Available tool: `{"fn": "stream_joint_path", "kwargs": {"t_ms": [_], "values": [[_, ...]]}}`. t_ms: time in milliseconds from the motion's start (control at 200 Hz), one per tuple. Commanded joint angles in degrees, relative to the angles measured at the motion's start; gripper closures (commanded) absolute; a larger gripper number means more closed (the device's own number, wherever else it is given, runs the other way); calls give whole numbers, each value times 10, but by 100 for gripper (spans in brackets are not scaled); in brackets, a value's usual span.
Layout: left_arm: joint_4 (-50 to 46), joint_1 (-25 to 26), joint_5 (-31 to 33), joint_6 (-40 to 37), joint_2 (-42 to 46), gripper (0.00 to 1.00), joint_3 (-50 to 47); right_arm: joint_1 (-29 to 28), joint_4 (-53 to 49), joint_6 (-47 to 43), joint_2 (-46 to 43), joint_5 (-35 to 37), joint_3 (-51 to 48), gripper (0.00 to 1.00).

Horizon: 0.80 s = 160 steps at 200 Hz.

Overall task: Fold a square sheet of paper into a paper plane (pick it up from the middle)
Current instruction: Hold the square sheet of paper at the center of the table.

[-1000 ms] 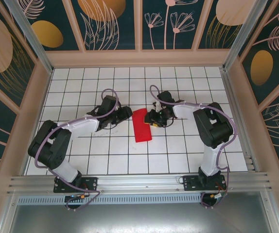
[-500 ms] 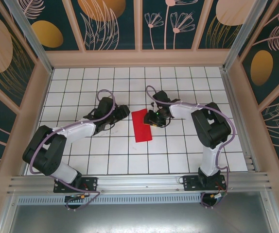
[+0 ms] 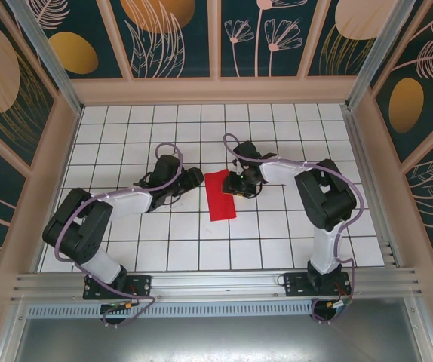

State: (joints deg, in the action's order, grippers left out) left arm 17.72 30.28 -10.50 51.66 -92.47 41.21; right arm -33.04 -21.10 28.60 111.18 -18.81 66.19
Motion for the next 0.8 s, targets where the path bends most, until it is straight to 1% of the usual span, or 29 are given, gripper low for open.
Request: {"fn": "stream_joint_path", "kwargs": {"t_ms": [0, 300, 585, 796], "values": [[27, -3, -14, -8, -12, 48, -5, -11, 29, -30, 136, 116, -46, 55], [43, -3, -39, -5, -28, 51, -3, -17, 30, -35, 153, 120, -37, 54], [55, -3, -64, -5, -43, 51, -3, -18, 31, -33, 164, 122, -34, 53], [56, -2, -70, -3, -51, 52, -3, -19, 29, -42, 172, 131, -33, 53]]}}
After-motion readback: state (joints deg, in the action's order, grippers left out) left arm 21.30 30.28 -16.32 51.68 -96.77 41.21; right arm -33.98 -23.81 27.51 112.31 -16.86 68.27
